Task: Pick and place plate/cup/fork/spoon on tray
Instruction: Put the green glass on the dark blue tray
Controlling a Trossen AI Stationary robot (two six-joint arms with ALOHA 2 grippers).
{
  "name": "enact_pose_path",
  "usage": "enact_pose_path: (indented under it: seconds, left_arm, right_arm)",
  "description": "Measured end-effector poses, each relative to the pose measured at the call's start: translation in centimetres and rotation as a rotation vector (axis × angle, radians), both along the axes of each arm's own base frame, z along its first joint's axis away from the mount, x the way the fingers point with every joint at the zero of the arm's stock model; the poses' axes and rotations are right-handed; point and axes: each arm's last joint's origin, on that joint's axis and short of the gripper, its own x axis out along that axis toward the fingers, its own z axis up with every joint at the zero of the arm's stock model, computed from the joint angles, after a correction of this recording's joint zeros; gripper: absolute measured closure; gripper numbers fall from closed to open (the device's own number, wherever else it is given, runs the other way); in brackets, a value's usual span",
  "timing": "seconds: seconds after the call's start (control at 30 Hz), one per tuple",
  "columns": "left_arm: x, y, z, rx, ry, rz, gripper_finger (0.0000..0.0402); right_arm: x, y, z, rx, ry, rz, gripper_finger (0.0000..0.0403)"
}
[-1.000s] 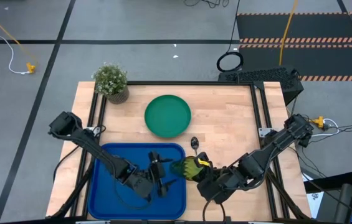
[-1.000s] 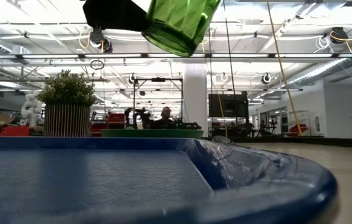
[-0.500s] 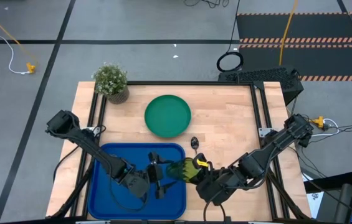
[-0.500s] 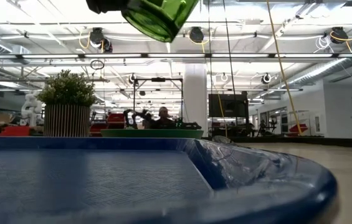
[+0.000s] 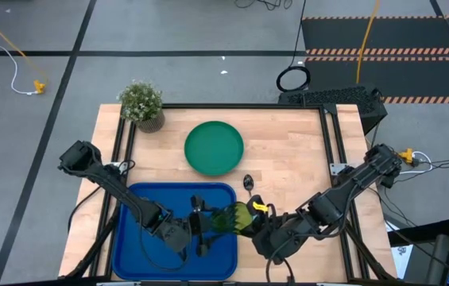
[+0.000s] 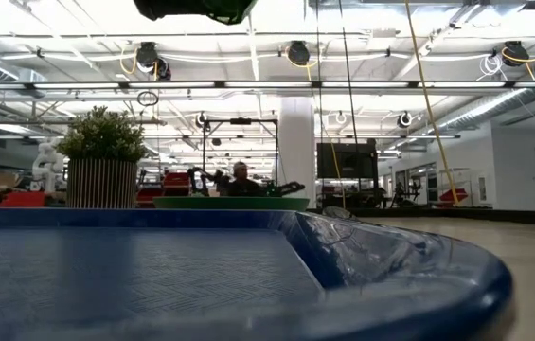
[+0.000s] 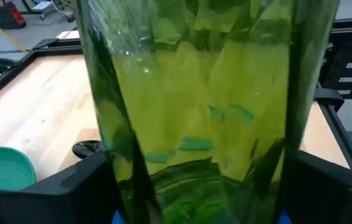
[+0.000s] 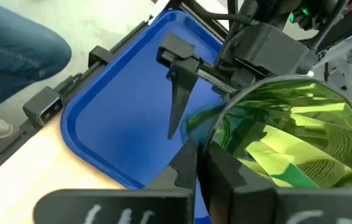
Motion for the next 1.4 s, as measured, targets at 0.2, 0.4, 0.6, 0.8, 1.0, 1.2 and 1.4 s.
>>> enact_pose_path:
  seconds: [0.2, 0.4, 0.6, 0.8, 1.0, 1.2, 1.4]
  left_arm:
    - [0.1, 0.0, 0.1, 0.011, -0.014, 0.0, 0.0095]
    - [0.0, -0.3, 0.4, 0.028, -0.038, -0.011, 0.0095]
    - [-0.4, -0.8, 0.9, 0.103, -0.078, 0.0, 0.0095]
    - [-0.9, -0.8, 2.1, 0.117, -0.113, 0.005, 0.0095]
    - [-1.7, -0.9, 3.5, 0.162, -0.136, -0.029, 0.0095]
    - [-2.1, -0.6, 5.5, 0.231, -0.213, -0.054, 0.0095]
    - [-0.8, 0.8, 6.9, 0.264, -0.309, -0.089, 0.0094]
  right_arm:
    - [-0.2, -0.1, 0.3, 0.019, -0.002, 0.008, 0.0399]
    - [0.0, 0.0, 0.7, 0.042, -0.05, -0.03, 0.038]
    - [-0.6, 0.3, 1.3, 0.08, -0.086, -0.071, 0.03]
    - [-2.1, 0.4, 2.3, 0.013, -0.17, -0.19, 0.0216]
    - [-4.3, 0.1, 3.1, 0.044, -0.209, -0.293, 0.0164]
    - [-5.8, -0.3, 0.4, 0.128, -0.231, -0.287, 0.0144]
    - [-6.3, -1.8, -3.6, 0.22, -0.423, -0.261, 0.013]
